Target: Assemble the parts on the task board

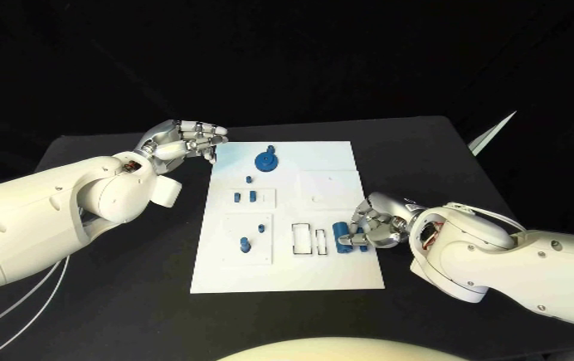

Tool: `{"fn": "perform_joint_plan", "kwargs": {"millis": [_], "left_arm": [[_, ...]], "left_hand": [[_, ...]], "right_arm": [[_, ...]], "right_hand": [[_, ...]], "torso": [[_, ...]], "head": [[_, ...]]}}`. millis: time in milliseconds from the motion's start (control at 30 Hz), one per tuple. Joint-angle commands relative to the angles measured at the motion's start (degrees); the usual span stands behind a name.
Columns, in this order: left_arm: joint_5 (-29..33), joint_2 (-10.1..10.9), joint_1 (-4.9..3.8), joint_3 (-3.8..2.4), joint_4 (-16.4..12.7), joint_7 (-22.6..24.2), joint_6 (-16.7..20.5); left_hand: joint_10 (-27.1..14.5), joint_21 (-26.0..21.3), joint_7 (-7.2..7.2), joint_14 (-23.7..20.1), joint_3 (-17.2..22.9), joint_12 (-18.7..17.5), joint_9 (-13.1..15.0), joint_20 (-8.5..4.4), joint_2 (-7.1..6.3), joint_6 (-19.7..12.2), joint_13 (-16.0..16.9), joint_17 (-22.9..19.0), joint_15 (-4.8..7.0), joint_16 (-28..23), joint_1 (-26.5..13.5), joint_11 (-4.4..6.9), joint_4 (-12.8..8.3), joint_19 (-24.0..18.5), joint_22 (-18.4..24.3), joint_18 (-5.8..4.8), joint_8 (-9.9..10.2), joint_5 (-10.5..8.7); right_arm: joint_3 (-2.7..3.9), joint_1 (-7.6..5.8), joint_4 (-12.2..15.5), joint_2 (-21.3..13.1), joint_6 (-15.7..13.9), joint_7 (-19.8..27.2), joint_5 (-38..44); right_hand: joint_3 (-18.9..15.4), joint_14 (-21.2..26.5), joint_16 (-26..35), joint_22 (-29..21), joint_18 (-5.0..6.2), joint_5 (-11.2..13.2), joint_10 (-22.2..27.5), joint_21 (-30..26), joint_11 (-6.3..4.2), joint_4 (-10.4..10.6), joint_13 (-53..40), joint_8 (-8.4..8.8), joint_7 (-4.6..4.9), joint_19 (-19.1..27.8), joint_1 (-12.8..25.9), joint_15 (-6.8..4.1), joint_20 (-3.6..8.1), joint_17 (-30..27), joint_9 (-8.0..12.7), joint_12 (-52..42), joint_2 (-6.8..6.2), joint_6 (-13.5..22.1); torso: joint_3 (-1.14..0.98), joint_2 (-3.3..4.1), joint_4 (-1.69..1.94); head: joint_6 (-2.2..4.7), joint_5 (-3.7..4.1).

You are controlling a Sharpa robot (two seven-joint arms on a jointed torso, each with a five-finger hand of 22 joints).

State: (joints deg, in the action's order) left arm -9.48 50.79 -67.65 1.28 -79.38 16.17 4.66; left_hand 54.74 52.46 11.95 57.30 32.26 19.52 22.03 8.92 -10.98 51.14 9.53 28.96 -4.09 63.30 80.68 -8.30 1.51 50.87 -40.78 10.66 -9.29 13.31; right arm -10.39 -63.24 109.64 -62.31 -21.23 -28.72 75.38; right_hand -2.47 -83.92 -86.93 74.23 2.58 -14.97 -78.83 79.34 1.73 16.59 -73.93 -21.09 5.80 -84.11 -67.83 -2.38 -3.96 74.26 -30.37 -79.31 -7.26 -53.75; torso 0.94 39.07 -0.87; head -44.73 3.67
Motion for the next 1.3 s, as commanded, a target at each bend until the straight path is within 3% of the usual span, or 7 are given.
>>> {"fn": "perform_joint_plan", "kwargs": {"millis": [33, 500, 700, 900, 967, 1100, 1300], "left_arm": [[0.07, -0.02, -0.01, -0.04, -0.14, 0.02, -0.16], [0.07, 0.25, -0.01, -0.04, -0.24, -0.19, -0.26], [0.07, 0.32, -0.01, -0.03, -0.24, -0.25, -0.23], [0.07, 0.34, -0.01, -0.03, -0.25, -0.25, -0.2], [0.07, 0.34, -0.01, -0.03, -0.24, -0.26, -0.18], [0.07, 0.39, -0.01, -0.03, -0.22, -0.29, -0.13], [0.07, 0.37, -0.01, -0.03, -0.14, -0.35, -0.15]], "left_hand": [[-1.27, -0.77, 0.13, -0.38, -1.41, 0.69, -0.6, 0.33, 0.74, -0.69, 0.8, -0.46, 0.15, -0.78, -0.65, -0.07, 0.67, -0.14, 0.62, -0.09, 1.12, 0.5], [-1.33, -0.84, 0.15, -0.4, -1.45, 0.73, -0.61, 0.35, 0.76, -0.71, 0.8, -0.46, 0.13, -0.75, -0.8, -0.09, 0.81, -0.14, 0.66, -0.1, 1.14, 0.51], [-1.35, -0.88, 0.16, -0.42, -1.45, 0.74, -0.61, 0.36, 0.8, -0.71, 0.8, -0.46, 0.12, -0.74, -0.87, -0.1, 0.89, -0.14, 0.68, -0.1, 1.14, 0.52], [-1.37, -0.91, 0.16, -0.43, -1.44, 0.76, -0.61, 0.37, 0.84, -0.71, 0.81, -0.46, 0.11, -0.74, -0.93, -0.11, 0.97, -0.14, 0.7, -0.11, 1.14, 0.53], [-1.37, -0.91, 0.16, -0.43, -1.44, 0.76, -0.61, 0.37, 0.84, -0.71, 0.81, -0.46, 0.11, -0.74, -0.93, -0.11, 0.97, -0.14, 0.7, -0.11, 1.14, 0.53], [-1.39, -0.95, 0.16, -0.44, -1.43, 0.78, -0.61, 0.38, 0.9, -0.7, 0.81, -0.46, 0.1, -0.73, -1.0, -0.11, 1.06, -0.15, 0.73, -0.11, 1.14, 0.54], [-1.42, -1.0, 0.15, -0.46, -1.39, 0.81, -0.61, 0.39, 0.96, -0.7, 0.81, -0.47, 0.1, -0.71, -1.01, -0.1, 1.12, -0.15, 0.76, -0.1, 1.14, 0.57]], "right_arm": [[-0.01, 0.17, -0.31, 0.47, 1.17, -1.06, 0.43], [0.0, 1.0, -1.72, 3.09, 0.81, -2.95, 1.4], [0.0, 1.06, -2.07, 3.43, 0.54, -3.6, 1.6], [0.0, 1.07, -2.36, 3.72, 0.47, -3.94, 1.69], [0.0, 1.08, -2.34, 3.76, 0.1, -3.81, 1.77], [0.0, 1.08, -1.93, 3.79, -1.46, -3.12, 1.26], [0.01, 1.08, -0.96, 3.72, -3.51, -2.5, -2.68]], "right_hand": [[-4.15, -4.97, -0.83, 13.58, -0.92, 0.93, -2.37, 1.13, -0.49, 0.41, -3.17, -1.87, -0.12, -4.29, 2.28, -0.36, 0.89, 10.52, -1.04, -0.89, -0.06, 0.83], [-5.69, -5.02, -0.93, 13.74, -1.04, 2.45, -2.74, 1.89, -0.71, 0.47, -3.86, -2.61, -0.42, -4.37, 5.62, -0.53, 0.98, 10.81, -1.83, -0.85, -0.54, 0.24], [-4.71, -5.09, -1.04, 13.83, -1.1, 1.46, -3.09, 2.32, -0.97, 0.32, -4.34, -3.17, -0.7, -4.43, 4.92, -0.75, 1.15, 11.08, -2.31, -0.94, 1.34, -0.19], [-3.91, -5.13, -1.12, 13.91, -1.17, -1.73, -3.45, 2.76, -1.22, 0.07, -4.92, -3.6, -0.96, -4.48, 1.92, -0.97, 1.37, 11.3, -2.79, -0.95, 3.44, -0.35], [-2.61, -5.15, -1.14, 13.95, -1.2, -5.62, -3.67, 2.95, -1.42, -0.15, -5.26, -3.68, -1.16, -4.49, -1.49, -1.14, 1.52, 11.38, -2.9, -0.98, 4.4, -0.48], [0.79, -5.21, -1.27, 14.12, -1.32, -5.26, -4.17, 3.71, -1.86, -0.11, -5.94, -3.41, -1.62, -4.6, -5.68, -1.51, 1.81, 11.69, -2.64, -1.2, 5.49, -1.16], [7.11, -5.35, -1.54, 14.32, -1.49, -7.75, -4.65, 4.66, -2.16, 0.09, -6.7, -2.78, -1.92, -4.75, -6.94, -1.78, 2.09, 12.3, -2.06, -1.36, 3.75, -2.07]], "torso": [[-0.01, 0.03, -0.01], [0.13, -0.02, -0.02], [0.11, -0.03, 0.01], [0.14, -0.08, 0.01], [0.14, -0.06, 0.01], [0.12, -0.04, -0.01], [0.11, -0.08, -0.01]], "head": [[-0.12, 0.0], [-0.48, -0.29], [-0.52, -0.36], [-0.53, -0.35], [-0.56, -0.35], [-0.5, -0.35], [-0.42, -0.38]]}}
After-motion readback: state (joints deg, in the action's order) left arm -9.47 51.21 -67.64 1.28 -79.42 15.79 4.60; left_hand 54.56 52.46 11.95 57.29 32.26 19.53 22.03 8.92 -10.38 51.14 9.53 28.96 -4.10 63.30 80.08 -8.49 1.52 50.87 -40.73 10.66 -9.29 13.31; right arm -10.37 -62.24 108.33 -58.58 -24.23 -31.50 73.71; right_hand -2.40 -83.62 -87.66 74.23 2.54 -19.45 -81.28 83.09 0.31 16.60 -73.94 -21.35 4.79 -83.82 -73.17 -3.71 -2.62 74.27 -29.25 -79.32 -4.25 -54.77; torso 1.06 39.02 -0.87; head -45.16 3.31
